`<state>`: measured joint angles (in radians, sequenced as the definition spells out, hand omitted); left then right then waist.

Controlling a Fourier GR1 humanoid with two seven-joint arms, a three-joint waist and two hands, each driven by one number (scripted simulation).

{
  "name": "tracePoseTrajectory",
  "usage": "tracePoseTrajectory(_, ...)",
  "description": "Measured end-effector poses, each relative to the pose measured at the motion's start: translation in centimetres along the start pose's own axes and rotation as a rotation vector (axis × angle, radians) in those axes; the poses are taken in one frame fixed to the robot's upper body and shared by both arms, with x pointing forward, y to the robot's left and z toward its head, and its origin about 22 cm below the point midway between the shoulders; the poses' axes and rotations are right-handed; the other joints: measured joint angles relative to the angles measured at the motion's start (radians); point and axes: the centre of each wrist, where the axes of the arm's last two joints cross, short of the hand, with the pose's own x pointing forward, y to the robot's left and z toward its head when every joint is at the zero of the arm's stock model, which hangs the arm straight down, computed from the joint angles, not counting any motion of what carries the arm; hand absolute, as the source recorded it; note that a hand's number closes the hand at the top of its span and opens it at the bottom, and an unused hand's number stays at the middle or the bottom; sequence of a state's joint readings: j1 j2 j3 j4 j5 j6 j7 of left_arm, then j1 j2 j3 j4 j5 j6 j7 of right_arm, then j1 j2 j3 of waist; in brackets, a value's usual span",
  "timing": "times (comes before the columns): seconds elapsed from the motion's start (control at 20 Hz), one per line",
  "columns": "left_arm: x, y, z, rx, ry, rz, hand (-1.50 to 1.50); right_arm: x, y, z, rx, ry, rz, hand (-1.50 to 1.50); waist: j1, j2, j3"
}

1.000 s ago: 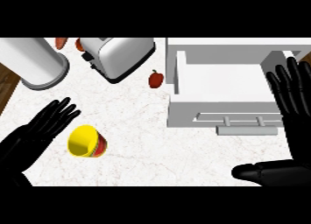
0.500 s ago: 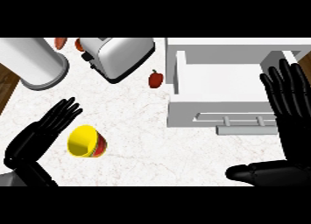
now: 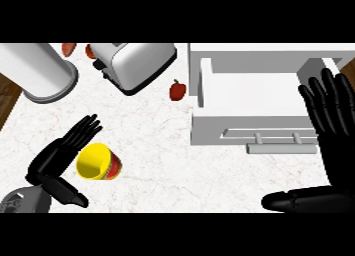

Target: Pick up the cup, place it into the drawer and close the drawer

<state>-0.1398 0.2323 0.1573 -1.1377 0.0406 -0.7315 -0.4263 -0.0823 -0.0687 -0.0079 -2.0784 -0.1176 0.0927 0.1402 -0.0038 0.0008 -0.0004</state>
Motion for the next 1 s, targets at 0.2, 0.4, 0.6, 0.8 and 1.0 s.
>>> tracePoseTrajectory(0.2,-0.9,0.6,-0.1,0.018,0.006,-0.025,-1.50,0.4,-0.5,-0.3,0.004,0.001,0.000,-1.50,0.000,-0.002,0.002)
tracePoseTrajectory(0.4,-1.6,1.4,-0.2,0.048,0.004,-0.041,-1.50,0.8,-0.1,-0.8,0.004,-0.001,-0.002,-1.50,0.000,-0.003,0.004)
tracePoseTrajectory(0.6,-3.2,1.5,0.0,0.076,0.022,-0.045,-1.50,0.9,-0.2,-0.6,0.013,0.005,-0.001,-1.50,-0.005,-0.001,0.003)
tracePoseTrajectory(0.8,-4.4,1.6,0.4,0.092,0.042,-0.049,-1.50,0.8,-0.6,-0.5,0.015,0.005,-0.002,-1.50,-0.006,0.000,0.002)
tracePoseTrajectory(1.0,-5.0,2.0,0.1,0.096,0.065,-0.054,-1.50,0.9,-0.3,-0.4,0.021,0.007,0.000,-1.50,-0.008,0.002,0.000)
